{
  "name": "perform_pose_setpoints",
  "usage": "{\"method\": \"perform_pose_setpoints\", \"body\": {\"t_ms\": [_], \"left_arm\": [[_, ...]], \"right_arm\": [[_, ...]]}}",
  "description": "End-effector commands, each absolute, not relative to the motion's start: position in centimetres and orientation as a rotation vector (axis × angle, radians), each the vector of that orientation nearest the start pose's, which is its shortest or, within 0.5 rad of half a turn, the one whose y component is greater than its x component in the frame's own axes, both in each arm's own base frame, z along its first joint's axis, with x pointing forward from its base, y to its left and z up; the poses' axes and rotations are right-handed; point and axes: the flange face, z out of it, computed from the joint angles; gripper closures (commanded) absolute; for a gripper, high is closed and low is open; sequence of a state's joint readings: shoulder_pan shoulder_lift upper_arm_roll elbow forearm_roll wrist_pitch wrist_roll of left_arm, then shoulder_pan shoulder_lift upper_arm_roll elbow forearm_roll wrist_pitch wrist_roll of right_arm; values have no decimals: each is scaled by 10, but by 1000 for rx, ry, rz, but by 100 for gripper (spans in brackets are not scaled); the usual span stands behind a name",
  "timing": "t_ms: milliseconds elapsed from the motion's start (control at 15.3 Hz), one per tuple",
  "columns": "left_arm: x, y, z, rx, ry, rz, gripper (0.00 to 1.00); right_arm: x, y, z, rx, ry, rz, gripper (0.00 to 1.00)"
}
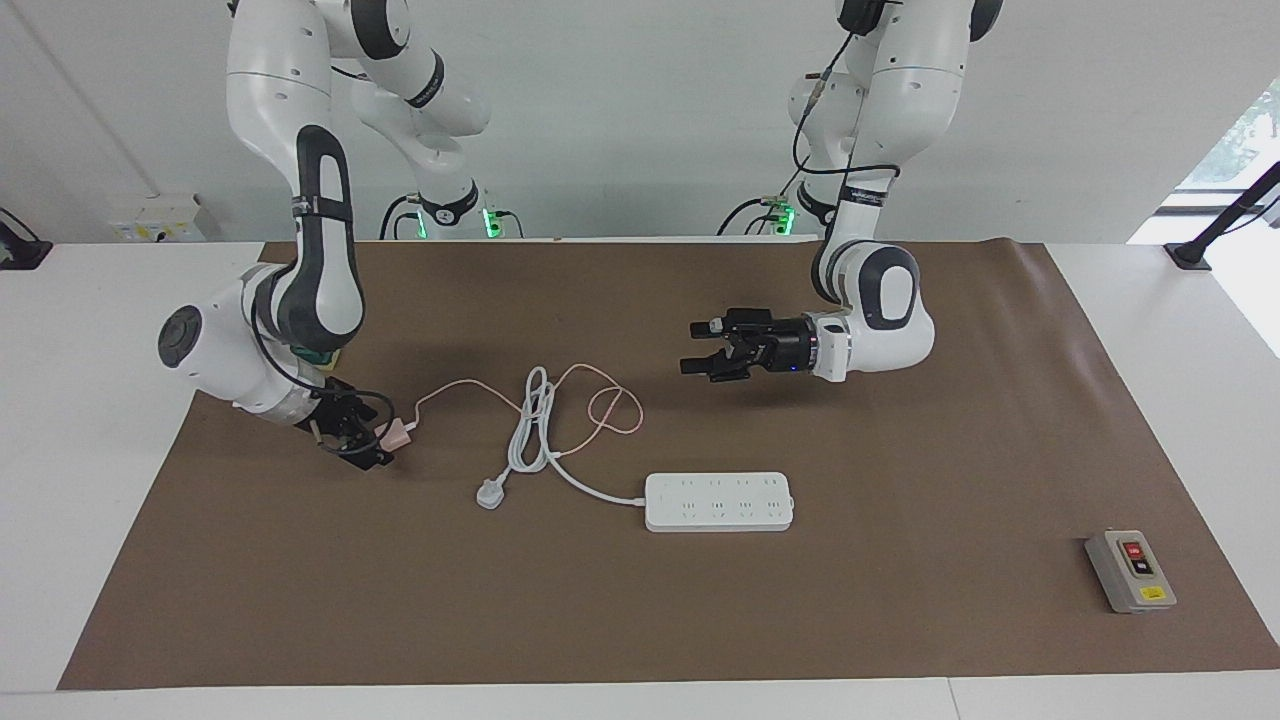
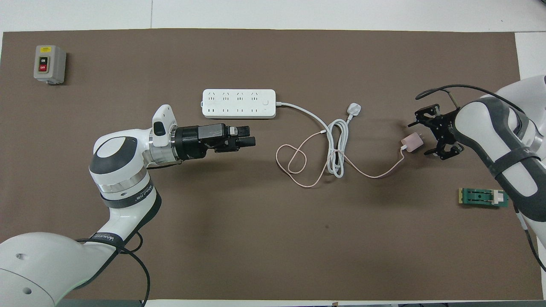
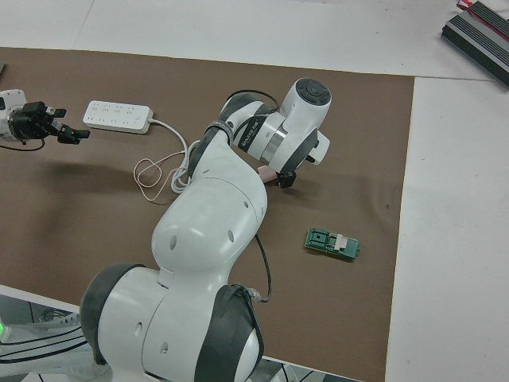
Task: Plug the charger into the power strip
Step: 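Position the open right gripper above the pink charger, then grasp the pink charger with the right gripper and lift it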
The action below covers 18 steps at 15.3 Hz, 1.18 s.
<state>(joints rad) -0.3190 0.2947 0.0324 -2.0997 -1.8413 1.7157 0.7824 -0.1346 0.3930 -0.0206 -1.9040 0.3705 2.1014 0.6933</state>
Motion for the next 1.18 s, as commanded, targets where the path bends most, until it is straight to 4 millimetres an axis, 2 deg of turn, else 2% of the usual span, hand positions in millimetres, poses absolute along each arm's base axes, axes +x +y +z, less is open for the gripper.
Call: {"method": "perform_pose_setpoints", "body": {"t_ms": [0,459,786,852,983,1114], "left_arm": [[531,-254,319,1544,69,-21,0],[532,-259,315,1583,50,33,0],[532,-259,315,1582,44,39,0],[532,-259,315,1581,43,39,0],[532,-259,315,1581,43,39,0],[533,-259,316,1580,42,40,0]], "right_arm": [[601,-76,280,-2481,1435,375,0],[598,-72,277,-2480,1443,395,4],[595,-71,275,-2479,1447,407,21],[595,-71,274,-2479,1448,407,28],[594,-70,275,-2470,1468,408,57],[595,-70,275,-2437,1532,409,91]]}}
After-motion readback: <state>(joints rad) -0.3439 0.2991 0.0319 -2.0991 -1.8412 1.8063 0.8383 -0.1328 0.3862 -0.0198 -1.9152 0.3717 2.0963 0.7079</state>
